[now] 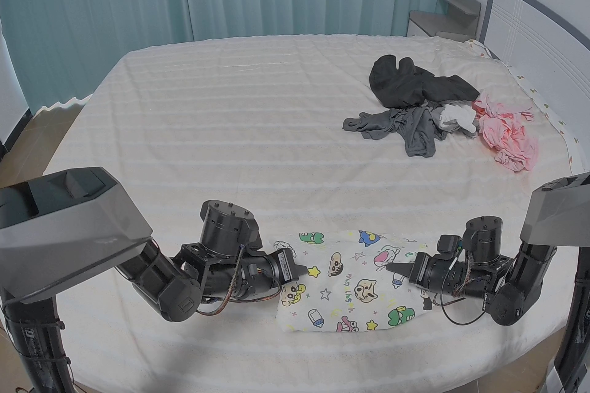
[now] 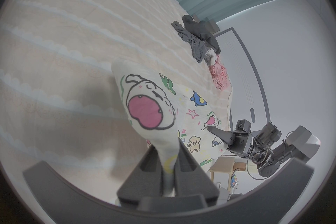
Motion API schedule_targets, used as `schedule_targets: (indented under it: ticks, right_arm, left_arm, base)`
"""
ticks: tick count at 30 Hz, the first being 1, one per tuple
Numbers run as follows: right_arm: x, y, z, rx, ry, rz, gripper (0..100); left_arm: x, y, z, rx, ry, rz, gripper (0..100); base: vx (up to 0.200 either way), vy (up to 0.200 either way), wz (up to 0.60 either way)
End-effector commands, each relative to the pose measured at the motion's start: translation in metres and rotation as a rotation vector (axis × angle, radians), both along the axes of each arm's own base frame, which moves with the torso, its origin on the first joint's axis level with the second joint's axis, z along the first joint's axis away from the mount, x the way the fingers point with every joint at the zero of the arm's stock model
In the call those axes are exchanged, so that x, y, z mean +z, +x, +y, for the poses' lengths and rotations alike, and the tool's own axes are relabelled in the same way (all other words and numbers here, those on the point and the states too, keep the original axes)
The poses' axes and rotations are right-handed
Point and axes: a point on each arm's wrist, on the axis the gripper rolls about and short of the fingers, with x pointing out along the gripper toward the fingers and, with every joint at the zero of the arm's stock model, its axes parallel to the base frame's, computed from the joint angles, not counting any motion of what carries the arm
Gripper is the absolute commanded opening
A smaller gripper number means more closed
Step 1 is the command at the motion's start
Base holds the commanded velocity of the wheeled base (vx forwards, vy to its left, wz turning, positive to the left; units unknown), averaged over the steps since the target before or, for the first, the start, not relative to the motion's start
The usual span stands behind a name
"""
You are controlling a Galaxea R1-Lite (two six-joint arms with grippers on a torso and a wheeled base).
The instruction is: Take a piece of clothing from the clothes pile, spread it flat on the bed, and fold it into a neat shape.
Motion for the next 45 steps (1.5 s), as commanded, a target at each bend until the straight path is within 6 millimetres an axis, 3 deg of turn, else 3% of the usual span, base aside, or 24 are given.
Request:
schedule_targets:
  ticks: [1, 22, 23, 32, 38, 40, 41, 45]
  right_arm:
    - [-0.008, 0.0, 0.001, 0.003, -0.011, 0.022, 0]
    - [-0.03, -0.004, 0.0, 0.027, -0.076, 0.067, 0]
    - [-0.03, -0.004, 0.0, 0.027, -0.077, 0.069, 100]
    - [-0.017, -0.004, -0.015, -0.057, -0.091, 0.038, 100]
    - [0.036, -0.022, -0.043, -0.18, -0.067, -0.1, 100]
    - [0.043, -0.027, -0.048, -0.209, -0.071, -0.122, 100]
    - [0.061, -0.042, -0.055, -0.254, -0.077, -0.179, 100]
    - [0.095, -0.083, -0.064, -0.281, -0.095, -0.323, 100]
  left_arm:
    - [-0.008, 0.0, 0.0, 0.002, 0.015, 0.019, 0]
    - [-0.037, 0.003, 0.002, 0.09, 0.123, 0.046, 0]
    - [-0.039, 0.003, 0.002, 0.089, 0.127, 0.051, 100]
    - [-0.039, 0.01, 0.016, 0.162, 0.164, 0.066, 100]
    - [0.012, -0.011, 0.053, 0.264, 0.128, -0.03, 100]
    - [0.021, -0.016, 0.061, 0.283, 0.114, -0.049, 100]
    - [0.039, -0.032, 0.079, 0.317, 0.071, -0.106, 100]
    - [0.074, -0.075, 0.105, 0.359, -0.014, -0.257, 100]
  base:
    - [0.0, 0.0, 0.0]
    - [0.0, 0.0, 0.0]
    - [0.0, 0.0, 0.0]
    - [0.0, 0.0, 0.0]
    - [0.0, 0.0, 0.0]
    - [0.0, 0.0, 0.0]
    - [0.0, 0.0, 0.0]
    - [0.0, 0.0, 0.0]
